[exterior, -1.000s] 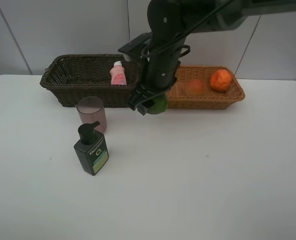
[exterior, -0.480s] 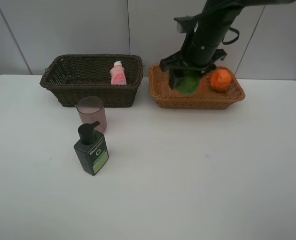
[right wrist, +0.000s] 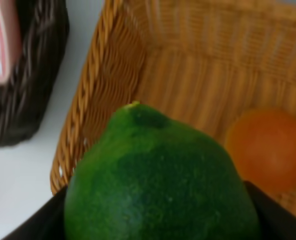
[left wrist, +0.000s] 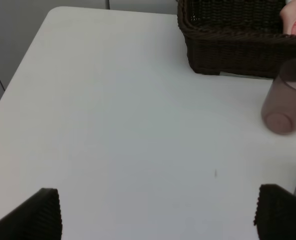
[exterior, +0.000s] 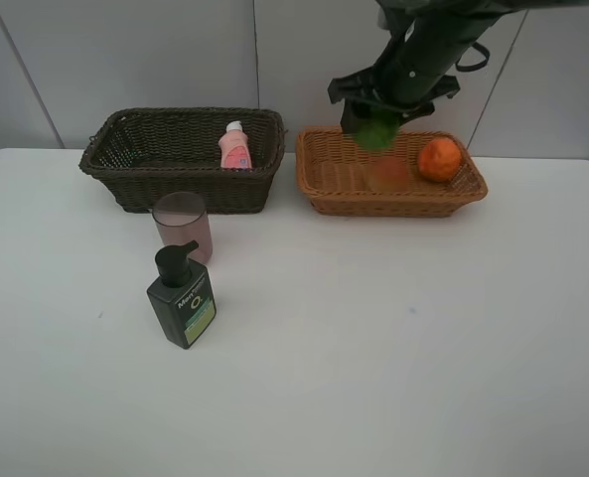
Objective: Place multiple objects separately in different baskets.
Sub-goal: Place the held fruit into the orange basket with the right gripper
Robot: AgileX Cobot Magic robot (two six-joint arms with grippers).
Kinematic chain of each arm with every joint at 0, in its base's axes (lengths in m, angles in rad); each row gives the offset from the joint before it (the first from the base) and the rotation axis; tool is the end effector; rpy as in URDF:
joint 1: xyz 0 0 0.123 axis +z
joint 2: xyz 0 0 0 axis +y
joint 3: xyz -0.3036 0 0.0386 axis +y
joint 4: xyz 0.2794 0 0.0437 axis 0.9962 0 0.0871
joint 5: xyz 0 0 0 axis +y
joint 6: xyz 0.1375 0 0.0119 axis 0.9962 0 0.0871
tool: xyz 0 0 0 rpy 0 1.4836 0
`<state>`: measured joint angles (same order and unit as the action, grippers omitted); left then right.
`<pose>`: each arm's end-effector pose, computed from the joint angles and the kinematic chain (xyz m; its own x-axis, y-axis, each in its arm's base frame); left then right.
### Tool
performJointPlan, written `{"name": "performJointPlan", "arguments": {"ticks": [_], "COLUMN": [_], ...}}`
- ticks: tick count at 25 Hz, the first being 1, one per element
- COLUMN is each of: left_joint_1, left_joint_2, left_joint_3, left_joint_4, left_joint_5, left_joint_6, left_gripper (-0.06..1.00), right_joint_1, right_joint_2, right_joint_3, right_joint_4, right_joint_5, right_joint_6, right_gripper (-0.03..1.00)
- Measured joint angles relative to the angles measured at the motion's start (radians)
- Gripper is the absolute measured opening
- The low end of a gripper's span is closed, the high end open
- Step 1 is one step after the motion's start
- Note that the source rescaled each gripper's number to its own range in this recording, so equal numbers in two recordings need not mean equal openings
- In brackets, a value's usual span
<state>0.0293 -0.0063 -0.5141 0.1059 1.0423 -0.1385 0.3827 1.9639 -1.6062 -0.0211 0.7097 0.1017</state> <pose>0.0412 0.0138 0.2788 -0.4077 -0.0965 -0.9080 -0.1471 0.9883 -0.0389 0.4699 0.1871 0.2171 -0.7990 -0.2294 -0.5559 -0.2990 0.9536 0.0363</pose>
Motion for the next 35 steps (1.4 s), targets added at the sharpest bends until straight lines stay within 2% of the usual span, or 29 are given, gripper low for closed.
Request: {"name": "performJointPlan", "arguments": {"ticks": [9, 15, 29, 30, 34, 35], "left_joint_1": [0.000, 0.000, 0.000, 0.000, 0.000, 0.000], "left_joint_2": [0.000, 0.000, 0.000, 0.000, 0.000, 0.000], "left_joint_3": [0.000, 0.000, 0.000, 0.000, 0.000, 0.000], "left_joint_4": [0.000, 0.000, 0.000, 0.000, 0.000, 0.000], "left_joint_5": [0.000, 0.000, 0.000, 0.000, 0.000, 0.000], "left_joint_6": [0.000, 0.000, 0.000, 0.000, 0.000, 0.000], "left_gripper": [1.00, 1.00, 1.00, 1.00, 1.00, 1.00], "right_joint_1": [0.000, 0.000, 0.000, 0.000, 0.000, 0.000], "right_joint_2": [0.135, 0.192, 0.265, 0.265, 0.265, 0.264], "right_joint_3": [0.000, 0.000, 0.003, 0.003, 0.003, 0.003], "right_joint_4": [0.001, -0.006, -0.011, -0.011, -0.013, -0.014], "right_joint_5": [-0.250, -0.355, -0.367, -0.362, -0.359, -0.356], "right_joint_6": [0.003, 0.003, 0.003, 0.003, 0.003, 0.003], "right_gripper": [0.50, 0.50, 0.50, 0.52, 0.82, 0.87]}}
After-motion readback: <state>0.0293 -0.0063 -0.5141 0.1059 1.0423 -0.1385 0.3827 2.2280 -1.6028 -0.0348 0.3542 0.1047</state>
